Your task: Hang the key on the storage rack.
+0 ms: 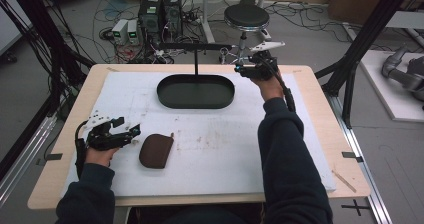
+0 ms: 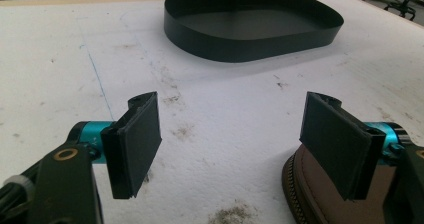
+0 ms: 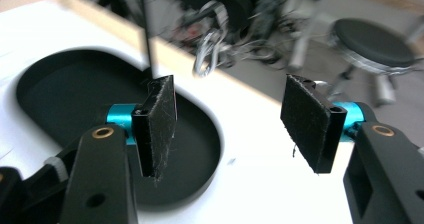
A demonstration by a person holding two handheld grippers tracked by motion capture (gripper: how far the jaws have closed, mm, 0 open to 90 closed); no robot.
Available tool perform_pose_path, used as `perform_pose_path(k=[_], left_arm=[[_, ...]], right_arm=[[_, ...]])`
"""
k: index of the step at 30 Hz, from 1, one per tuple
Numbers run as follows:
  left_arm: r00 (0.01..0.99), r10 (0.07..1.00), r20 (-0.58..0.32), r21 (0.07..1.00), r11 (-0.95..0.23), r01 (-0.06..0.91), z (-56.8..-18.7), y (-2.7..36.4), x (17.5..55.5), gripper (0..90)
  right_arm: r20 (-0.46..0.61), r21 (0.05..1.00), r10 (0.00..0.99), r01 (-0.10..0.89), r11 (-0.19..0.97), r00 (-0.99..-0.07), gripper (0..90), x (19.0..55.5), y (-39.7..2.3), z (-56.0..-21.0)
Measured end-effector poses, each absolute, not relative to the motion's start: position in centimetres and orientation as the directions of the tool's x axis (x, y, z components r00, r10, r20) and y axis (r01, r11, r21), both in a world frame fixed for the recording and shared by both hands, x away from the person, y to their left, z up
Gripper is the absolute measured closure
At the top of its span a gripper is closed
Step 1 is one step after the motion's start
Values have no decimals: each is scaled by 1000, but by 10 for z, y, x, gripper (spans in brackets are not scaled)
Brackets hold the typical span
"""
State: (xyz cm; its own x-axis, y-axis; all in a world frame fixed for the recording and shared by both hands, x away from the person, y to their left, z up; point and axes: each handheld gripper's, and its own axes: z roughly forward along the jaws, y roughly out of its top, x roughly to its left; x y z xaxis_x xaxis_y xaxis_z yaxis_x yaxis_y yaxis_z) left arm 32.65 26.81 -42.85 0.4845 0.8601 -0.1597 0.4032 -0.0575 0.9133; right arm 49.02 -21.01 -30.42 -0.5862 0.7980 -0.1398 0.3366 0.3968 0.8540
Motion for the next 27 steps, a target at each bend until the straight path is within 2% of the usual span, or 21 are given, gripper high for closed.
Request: perform_pose_path(k=[3, 4, 8, 10, 12, 18, 27], left_arm=[[488, 859, -158, 919, -53, 391, -427, 268, 326, 216], [492, 857, -155, 923, -52, 381, -426, 267, 326, 213], [500, 854, -145, 937, -44, 348, -423, 266, 325, 188], [497, 855, -147, 937, -42, 348, -423, 266, 326, 188], [499, 853, -151, 936, -39, 350, -423, 265, 328, 188], [506, 849, -153, 937, -38, 348, -422, 262, 327, 188], [510, 847, -149, 933, -51, 357, -421, 259, 327, 189]], right_arm=[[-164, 866, 780, 290, 407, -604, 360, 471, -219, -306], [-142, 860, 770, 308, 407, -622, 293, 456, -229, -310], [-89, 845, 747, 347, 407, -659, 217, 423, -251, -324], [-91, 845, 744, 344, 409, -662, 217, 414, -257, -330], [-100, 853, 739, 324, 408, -666, 216, 393, -272, -351], [-86, 872, 808, 349, 344, -582, 216, 376, -290, -381], [-79, 878, 818, 349, 328, -570, 216, 375, -294, -382]])
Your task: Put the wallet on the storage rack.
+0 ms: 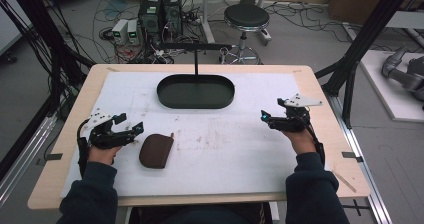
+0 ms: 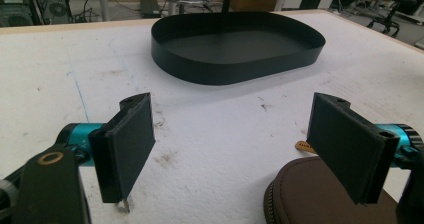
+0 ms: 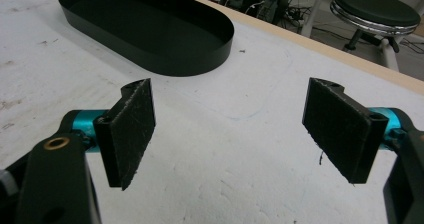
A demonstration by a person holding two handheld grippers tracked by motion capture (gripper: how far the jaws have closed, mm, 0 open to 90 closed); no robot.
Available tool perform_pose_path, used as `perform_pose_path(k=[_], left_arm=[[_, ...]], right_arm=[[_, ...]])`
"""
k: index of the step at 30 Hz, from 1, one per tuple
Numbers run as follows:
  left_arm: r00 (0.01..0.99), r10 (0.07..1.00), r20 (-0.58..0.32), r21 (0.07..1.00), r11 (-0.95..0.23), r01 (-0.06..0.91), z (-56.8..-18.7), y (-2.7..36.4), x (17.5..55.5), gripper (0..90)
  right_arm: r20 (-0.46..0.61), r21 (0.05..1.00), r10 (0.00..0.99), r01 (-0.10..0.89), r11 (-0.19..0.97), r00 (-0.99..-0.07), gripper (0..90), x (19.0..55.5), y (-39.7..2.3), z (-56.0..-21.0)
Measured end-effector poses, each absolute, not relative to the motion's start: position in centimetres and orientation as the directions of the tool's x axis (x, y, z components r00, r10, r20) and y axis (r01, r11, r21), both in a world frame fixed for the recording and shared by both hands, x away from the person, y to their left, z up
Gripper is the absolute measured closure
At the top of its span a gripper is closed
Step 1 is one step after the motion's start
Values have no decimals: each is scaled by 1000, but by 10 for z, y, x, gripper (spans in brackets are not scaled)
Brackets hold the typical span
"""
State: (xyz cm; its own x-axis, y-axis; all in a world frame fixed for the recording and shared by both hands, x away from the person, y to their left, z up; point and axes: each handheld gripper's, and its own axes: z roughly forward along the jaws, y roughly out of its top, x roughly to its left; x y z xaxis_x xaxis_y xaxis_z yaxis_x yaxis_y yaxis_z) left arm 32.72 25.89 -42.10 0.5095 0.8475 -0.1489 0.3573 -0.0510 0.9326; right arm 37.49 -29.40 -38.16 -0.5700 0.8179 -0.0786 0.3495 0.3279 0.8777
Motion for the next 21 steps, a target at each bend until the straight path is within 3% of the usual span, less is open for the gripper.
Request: perform_pose_path(k=[12, 21], left_arm=[[524, 839, -146, 912, -91, 399, -418, 242, 318, 196], [509, 850, -136, 879, -134, 458, -414, 215, 291, 195]], right_arm=[[-92, 870, 815, 352, 345, -572, 216, 376, -293, -386], [-100, 871, 808, 341, 353, -581, 217, 372, -292, -384]])
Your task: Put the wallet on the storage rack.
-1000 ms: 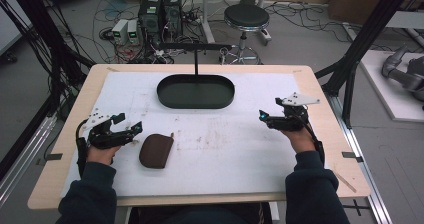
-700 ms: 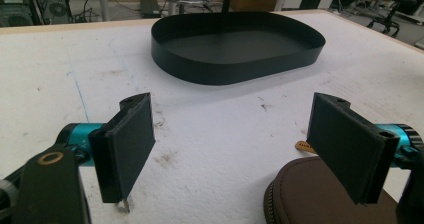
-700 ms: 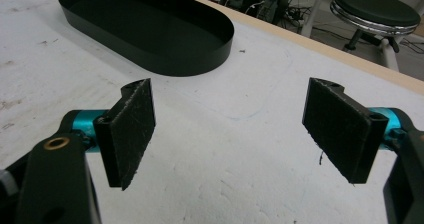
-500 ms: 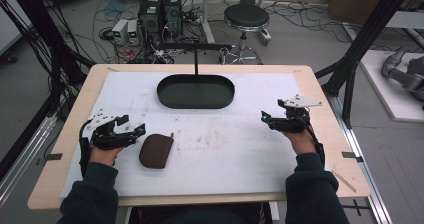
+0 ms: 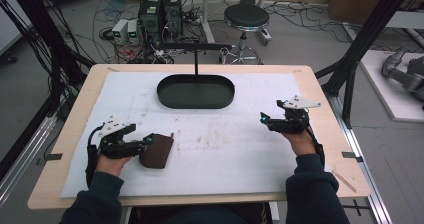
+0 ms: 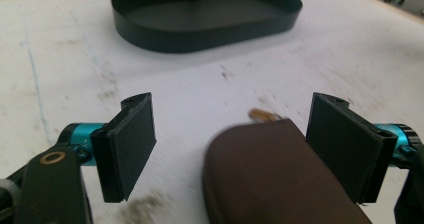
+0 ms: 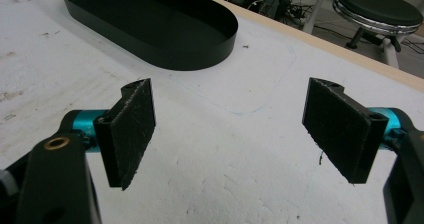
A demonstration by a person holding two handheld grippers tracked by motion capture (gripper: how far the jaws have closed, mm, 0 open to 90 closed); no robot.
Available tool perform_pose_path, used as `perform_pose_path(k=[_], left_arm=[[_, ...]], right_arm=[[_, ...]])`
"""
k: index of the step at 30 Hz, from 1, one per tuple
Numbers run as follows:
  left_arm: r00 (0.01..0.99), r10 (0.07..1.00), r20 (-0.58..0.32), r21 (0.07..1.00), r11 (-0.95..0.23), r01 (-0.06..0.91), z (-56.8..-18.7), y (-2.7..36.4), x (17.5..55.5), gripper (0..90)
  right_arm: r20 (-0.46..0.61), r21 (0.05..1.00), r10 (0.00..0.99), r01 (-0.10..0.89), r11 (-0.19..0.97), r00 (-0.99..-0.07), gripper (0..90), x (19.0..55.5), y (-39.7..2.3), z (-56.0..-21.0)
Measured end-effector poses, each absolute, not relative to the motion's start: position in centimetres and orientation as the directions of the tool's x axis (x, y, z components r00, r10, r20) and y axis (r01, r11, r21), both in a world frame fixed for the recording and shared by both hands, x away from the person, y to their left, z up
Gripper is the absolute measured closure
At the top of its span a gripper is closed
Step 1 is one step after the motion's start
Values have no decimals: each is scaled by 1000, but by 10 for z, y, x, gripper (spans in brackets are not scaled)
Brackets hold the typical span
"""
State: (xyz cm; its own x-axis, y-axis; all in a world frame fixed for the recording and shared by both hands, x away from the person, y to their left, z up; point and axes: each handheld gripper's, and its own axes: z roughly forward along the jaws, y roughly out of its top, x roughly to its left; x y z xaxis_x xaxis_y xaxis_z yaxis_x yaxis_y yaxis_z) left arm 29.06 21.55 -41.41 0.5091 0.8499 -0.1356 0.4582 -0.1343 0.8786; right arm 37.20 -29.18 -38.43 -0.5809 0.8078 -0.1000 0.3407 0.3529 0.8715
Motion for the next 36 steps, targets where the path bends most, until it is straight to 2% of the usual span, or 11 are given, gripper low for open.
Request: perform_pose_path(k=[5, 11, 16, 29, 32, 36], left_arm=[[506, 856, -105, 861, -177, 477, -423, 197, 271, 195], [517, 852, -81, 836, -225, 501, -432, 188, 271, 207], [548, 834, -69, 828, -259, 498, -437, 195, 282, 278], [552, 831, -64, 831, -263, 491, -436, 213, 327, 325], [534, 843, -61, 834, -251, 491, -431, 211, 326, 355], [540, 839, -61, 849, -241, 470, -430, 201, 319, 262]], right_arm=[[-96, 871, 808, 344, 351, -581, 217, 374, -291, -385], [-106, 864, 800, 344, 368, -590, 217, 376, -288, -387], [-101, 865, 802, 347, 363, -588, 217, 375, -289, -386], [-101, 869, 806, 343, 358, -584, 218, 373, -291, -384], [-95, 869, 808, 347, 352, -582, 217, 373, -291, -384], [-91, 866, 806, 353, 354, -585, 218, 374, -292, -385]])
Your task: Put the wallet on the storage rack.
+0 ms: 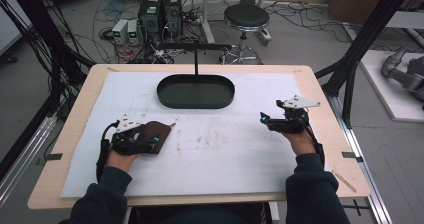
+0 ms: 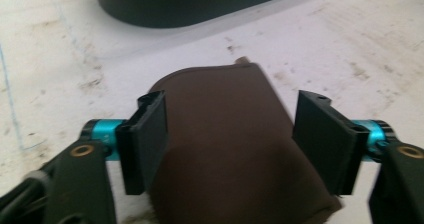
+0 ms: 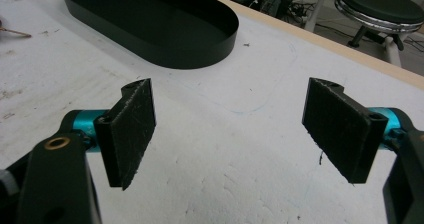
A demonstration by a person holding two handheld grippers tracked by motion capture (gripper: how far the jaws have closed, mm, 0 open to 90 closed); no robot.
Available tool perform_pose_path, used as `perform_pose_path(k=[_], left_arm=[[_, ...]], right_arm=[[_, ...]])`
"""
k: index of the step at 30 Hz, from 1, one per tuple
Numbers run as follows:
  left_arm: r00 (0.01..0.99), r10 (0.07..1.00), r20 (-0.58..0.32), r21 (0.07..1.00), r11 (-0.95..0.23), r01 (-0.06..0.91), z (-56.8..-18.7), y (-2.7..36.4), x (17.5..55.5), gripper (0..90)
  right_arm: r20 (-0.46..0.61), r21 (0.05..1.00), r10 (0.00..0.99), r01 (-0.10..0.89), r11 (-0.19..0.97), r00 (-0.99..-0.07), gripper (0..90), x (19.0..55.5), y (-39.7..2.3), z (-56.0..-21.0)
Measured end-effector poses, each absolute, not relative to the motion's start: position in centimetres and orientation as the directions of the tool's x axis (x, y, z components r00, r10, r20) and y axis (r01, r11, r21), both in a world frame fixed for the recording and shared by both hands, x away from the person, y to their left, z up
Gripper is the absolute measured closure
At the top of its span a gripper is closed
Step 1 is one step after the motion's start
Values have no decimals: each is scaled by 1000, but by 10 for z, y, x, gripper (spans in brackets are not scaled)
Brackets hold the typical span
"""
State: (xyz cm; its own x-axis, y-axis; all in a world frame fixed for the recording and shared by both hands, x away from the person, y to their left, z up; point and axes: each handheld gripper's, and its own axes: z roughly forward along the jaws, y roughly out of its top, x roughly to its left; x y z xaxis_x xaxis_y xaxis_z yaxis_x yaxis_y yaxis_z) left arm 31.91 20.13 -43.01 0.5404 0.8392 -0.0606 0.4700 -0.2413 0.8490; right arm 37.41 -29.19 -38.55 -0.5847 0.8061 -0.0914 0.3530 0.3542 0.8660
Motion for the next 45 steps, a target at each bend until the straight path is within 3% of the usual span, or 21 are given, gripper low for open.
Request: perform_pose_path(k=[4, 5, 9, 10, 13, 20, 25, 29, 34, 41, 45], left_arm=[[539, 842, 7, 843, -295, 450, -434, 185, 316, 204], [496, 866, 63, 832, -320, 453, -438, 180, 317, 204], [516, 847, 127, 812, -388, 436, -444, 178, 319, 158], [535, 815, 222, 783, -476, 400, -449, 172, 318, 141], [539, 791, 290, 751, -537, 384, -452, 166, 317, 97], [536, 797, 280, 757, -526, 388, -450, 170, 317, 177], [514, 832, 209, 787, -455, 417, -443, 175, 317, 244], [526, 829, 189, 818, -429, 383, -437, 181, 315, 435], [527, 839, 132, 845, -373, 382, -430, 189, 314, 558], [491, 864, -116, 898, -120, 424, -420, 223, 319, 646], [474, 858, -200, 898, -32, 438, -419, 238, 321, 681]], right_arm=[[-96, 866, 800, 346, 360, -592, 220, 374, -290, -386], [-98, 865, 799, 346, 363, -594, 220, 373, -290, -385], [-93, 867, 799, 346, 358, -594, 233, 373, -290, -385], [-94, 867, 799, 346, 359, -594, 234, 373, -291, -385], [-93, 865, 798, 348, 361, -595, 234, 373, -290, -385], [-97, 866, 795, 344, 364, -598, 238, 373, -290, -385], [-97, 865, 794, 343, 365, -600, 239, 373, -290, -385], [-94, 865, 795, 346, 362, -599, 239, 373, -291, -385], [-92, 864, 796, 349, 362, -599, 242, 373, -290, -385], [-94, 863, 797, 350, 364, -597, 242, 373, -290, -386], [-94, 864, 796, 349, 364, -598, 243, 373, -290, -386]])
